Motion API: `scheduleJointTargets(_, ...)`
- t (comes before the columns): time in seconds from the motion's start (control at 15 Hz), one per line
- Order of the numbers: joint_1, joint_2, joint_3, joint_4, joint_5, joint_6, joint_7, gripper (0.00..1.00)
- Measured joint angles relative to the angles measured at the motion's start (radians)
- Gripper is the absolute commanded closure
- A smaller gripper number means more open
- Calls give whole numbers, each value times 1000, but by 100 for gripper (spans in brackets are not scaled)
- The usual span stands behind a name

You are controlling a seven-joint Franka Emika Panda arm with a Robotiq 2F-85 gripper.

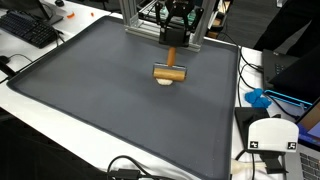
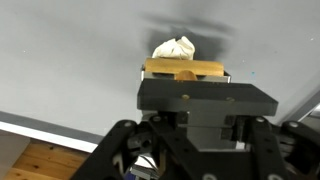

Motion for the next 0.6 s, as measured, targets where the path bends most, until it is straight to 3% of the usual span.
scheduleJointTargets(0.6, 0, -20, 0, 21, 17, -159, 0, 65)
